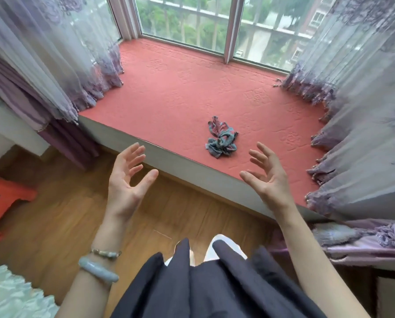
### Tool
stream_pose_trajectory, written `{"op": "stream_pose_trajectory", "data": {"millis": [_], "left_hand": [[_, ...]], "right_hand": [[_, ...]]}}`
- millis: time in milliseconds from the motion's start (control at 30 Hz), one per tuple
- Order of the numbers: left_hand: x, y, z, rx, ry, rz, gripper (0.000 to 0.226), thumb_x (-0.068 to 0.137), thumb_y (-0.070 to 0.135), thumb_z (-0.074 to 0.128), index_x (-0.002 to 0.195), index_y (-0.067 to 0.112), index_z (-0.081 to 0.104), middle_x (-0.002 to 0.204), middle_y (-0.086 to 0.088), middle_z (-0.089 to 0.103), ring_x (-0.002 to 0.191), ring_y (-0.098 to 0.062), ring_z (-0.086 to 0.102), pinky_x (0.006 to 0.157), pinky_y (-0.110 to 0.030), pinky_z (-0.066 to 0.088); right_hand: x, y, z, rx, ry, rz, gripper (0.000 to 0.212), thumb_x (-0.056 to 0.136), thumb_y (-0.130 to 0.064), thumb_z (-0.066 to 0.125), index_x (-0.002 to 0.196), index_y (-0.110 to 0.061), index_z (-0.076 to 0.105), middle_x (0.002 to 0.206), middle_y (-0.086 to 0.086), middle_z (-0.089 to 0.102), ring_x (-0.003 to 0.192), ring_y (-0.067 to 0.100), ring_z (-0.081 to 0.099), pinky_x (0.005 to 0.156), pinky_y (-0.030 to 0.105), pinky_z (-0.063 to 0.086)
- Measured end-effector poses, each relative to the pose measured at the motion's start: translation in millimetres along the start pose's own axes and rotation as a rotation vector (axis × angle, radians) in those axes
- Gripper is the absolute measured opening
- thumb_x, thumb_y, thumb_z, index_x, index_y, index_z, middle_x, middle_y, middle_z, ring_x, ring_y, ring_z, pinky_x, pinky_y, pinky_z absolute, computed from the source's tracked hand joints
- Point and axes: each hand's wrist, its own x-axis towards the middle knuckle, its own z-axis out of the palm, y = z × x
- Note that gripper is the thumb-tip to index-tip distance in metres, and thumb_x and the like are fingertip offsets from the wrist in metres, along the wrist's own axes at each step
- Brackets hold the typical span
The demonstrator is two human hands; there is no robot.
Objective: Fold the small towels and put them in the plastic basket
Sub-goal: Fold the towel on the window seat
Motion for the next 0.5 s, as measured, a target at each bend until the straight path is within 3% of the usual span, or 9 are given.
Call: {"op": "stream_pose_trajectory", "data": {"millis": [200,333,500], "left_hand": [[50,-18,0,0.002,-0.106,-0.021,0.066,0.074,0.032,0.071,0.134,0.024,0.045,0.133,0.005,0.055,0.122,-0.011,0.053,0.104,-0.039,0.043],[81,-28,7,0.017,-0.143,-0.025,0.063,0.077,0.020,0.071,0.135,0.020,0.045,0.132,0.005,0.055,0.121,-0.011,0.054,0.104,-0.041,0.044],[134,-32,15,0.030,-0.160,-0.029,0.062,0.077,0.020,0.071,0.133,0.024,0.046,0.131,0.007,0.056,0.120,-0.011,0.055,0.102,-0.037,0.045]], "right_hand": [[28,1,17,-0.001,0.102,0.051,0.070,0.070,-0.019,0.072,0.131,-0.034,0.040,0.125,-0.006,0.054,0.117,0.002,0.052,0.085,0.015,0.048],[57,5,23,0.018,0.131,0.079,0.070,0.077,-0.002,0.073,0.132,-0.029,0.040,0.128,0.002,0.054,0.119,0.008,0.051,0.088,0.017,0.048],[105,10,28,0.023,0.142,0.108,0.070,0.078,-0.001,0.072,0.135,-0.026,0.040,0.129,0.003,0.053,0.120,0.008,0.051,0.092,0.023,0.048]]}}
